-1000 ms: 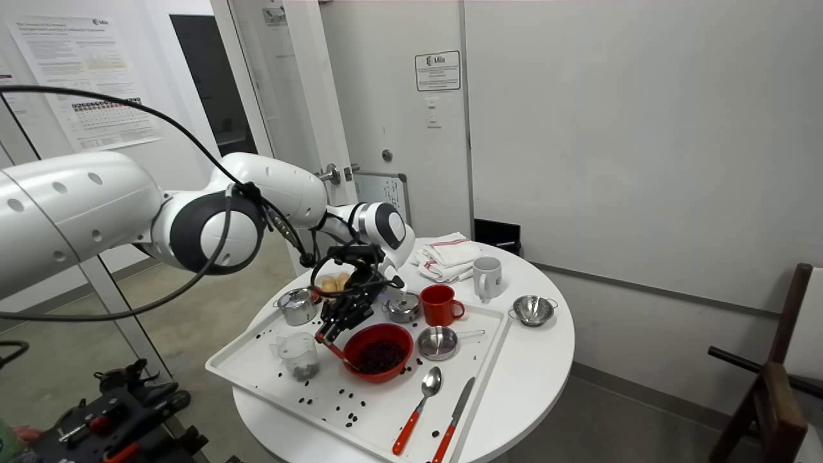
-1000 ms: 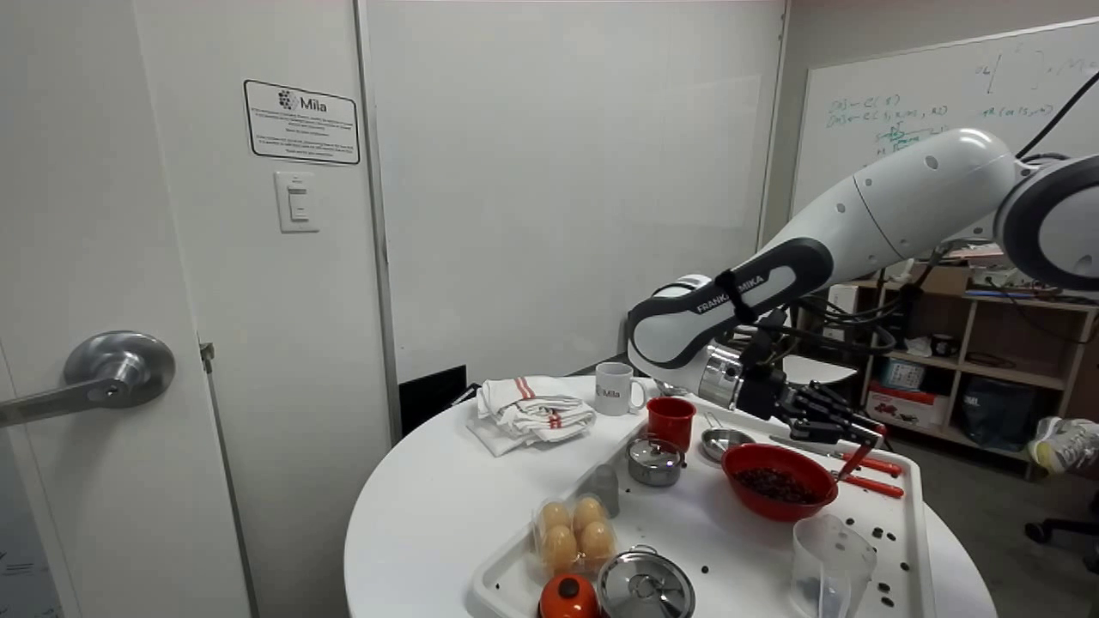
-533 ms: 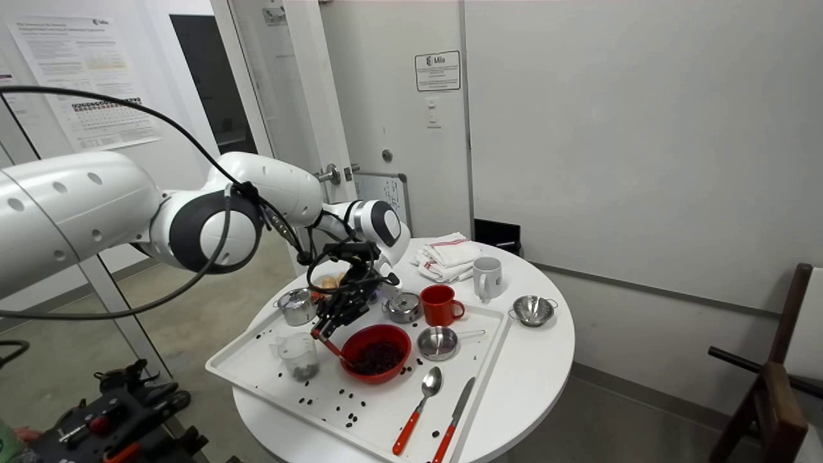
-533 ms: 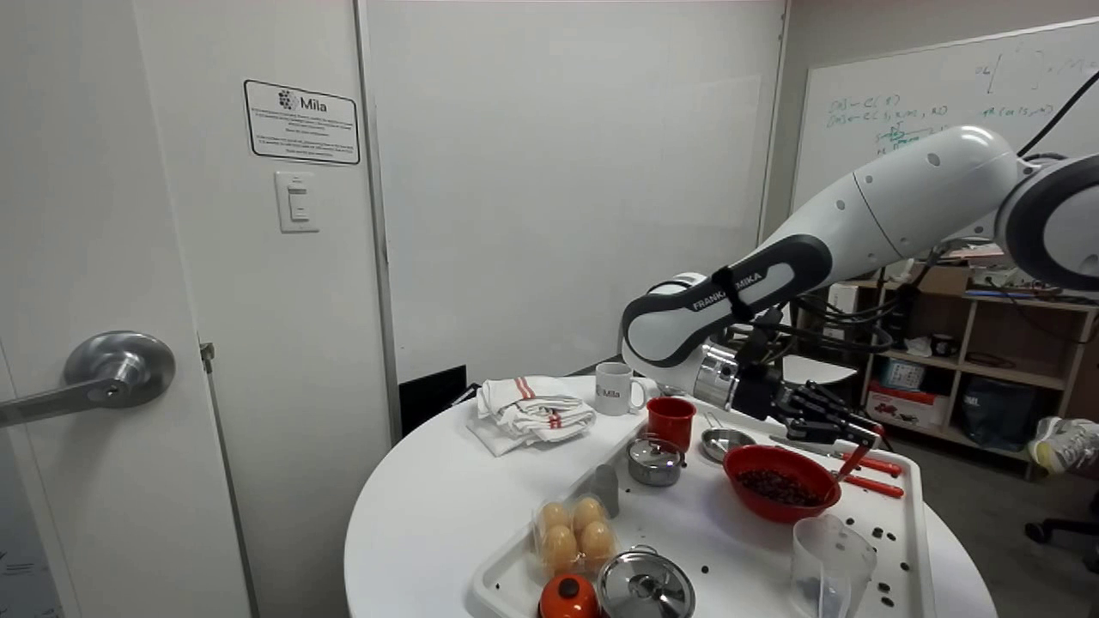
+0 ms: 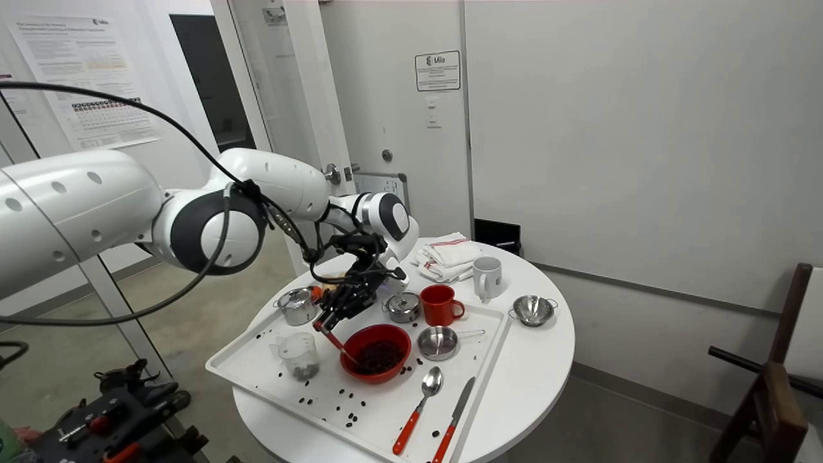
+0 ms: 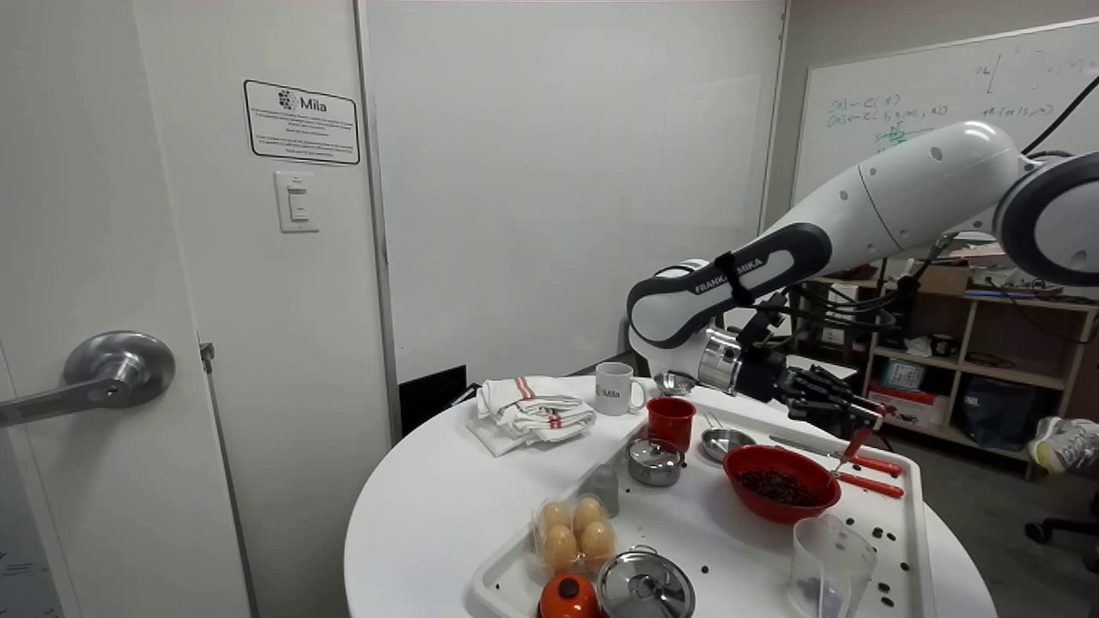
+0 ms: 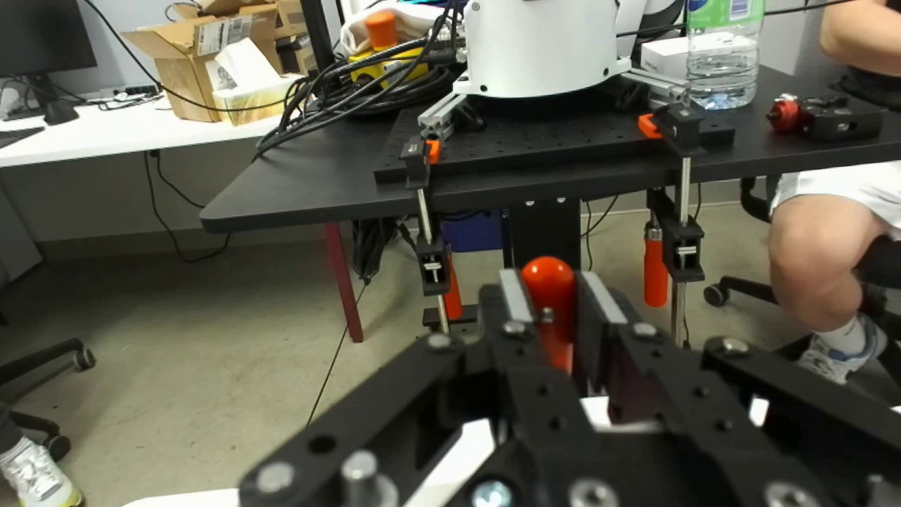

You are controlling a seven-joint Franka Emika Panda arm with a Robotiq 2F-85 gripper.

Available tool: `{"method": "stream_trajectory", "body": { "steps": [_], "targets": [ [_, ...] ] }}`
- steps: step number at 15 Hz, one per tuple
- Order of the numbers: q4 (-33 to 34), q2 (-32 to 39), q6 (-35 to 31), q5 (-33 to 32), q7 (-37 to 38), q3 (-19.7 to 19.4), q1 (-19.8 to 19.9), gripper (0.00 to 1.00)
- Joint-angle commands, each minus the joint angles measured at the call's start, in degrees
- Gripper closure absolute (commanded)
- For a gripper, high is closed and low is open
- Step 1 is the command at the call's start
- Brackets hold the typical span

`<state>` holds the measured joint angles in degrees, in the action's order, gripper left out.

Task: Use the fork to mix the contents in the bowl

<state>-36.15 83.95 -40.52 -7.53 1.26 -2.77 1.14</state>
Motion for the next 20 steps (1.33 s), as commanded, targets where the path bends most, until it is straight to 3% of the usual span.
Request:
{"method": "stream_trajectory", "body": {
  "steps": [1, 12, 20],
  "targets": [
    [1.0, 0.0, 2.4, 1.7, 1.6, 0.1, 0.6, 0.92],
    [-0.3, 0.0, 8.8, 0.3, 1.8, -0.1, -2.4, 0.92],
    [1.7, 0.0, 2.5, 7.4, 7.9, 0.7, -0.3, 0.93]
  ]
}}
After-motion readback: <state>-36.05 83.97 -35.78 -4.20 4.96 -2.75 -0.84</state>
